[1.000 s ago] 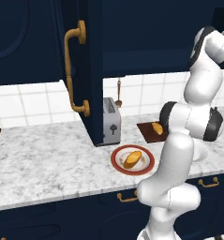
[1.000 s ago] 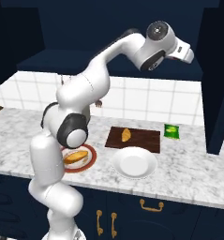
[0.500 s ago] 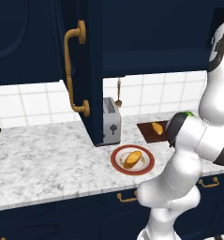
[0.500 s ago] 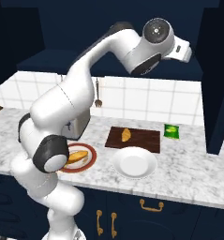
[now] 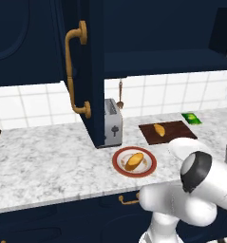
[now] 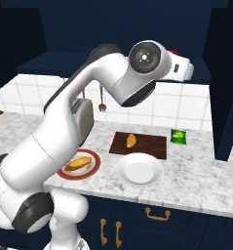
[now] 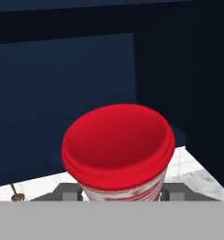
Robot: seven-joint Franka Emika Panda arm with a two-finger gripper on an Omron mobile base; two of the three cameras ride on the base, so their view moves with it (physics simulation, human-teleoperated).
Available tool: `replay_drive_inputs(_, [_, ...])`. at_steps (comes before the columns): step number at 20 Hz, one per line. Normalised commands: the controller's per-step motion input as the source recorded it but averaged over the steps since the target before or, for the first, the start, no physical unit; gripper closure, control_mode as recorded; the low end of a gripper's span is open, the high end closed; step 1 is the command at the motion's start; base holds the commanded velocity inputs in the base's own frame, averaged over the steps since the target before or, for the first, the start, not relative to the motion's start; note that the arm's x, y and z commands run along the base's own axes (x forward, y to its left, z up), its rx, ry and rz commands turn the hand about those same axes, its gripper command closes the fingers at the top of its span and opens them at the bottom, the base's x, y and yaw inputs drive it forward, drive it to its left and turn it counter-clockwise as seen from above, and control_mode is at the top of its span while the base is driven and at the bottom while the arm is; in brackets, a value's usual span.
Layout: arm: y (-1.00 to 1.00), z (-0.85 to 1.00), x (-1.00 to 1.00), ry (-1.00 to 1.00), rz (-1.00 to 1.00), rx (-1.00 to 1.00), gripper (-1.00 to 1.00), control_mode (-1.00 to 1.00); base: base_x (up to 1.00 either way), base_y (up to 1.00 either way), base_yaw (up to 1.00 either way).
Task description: From the different types of pastries on the counter, select a croissant and place it on the cutting board. Then retrieve a jar of jam from the cabinet and place it alongside the croissant on the cutting board.
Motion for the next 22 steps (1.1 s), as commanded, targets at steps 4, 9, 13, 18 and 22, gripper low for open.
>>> replay_drive_inputs(4, [0.67,0.01,-1.0,0.05,-0.02,-0.03,1.0,-1.0,0.0,0.0,0.0])
replay_drive_inputs(9, [0.52,0.0,-1.0,0.23,-0.09,-0.01,1.0,-1.0,0.0,0.0,0.0])
replay_drive_inputs(13, [0.66,-0.17,-0.61,0.15,-0.05,-0.01,1.0,-1.0,0.0,0.0,0.0])
replay_drive_inputs(18, [0.75,-0.71,-0.15,0.0,0.0,-0.06,1.0,-1.0,0.0,0.0,0.0])
replay_drive_inputs(22, [0.37,-0.72,0.13,-0.09,0.0,-0.03,1.0,-1.0,0.0,0.0,0.0])
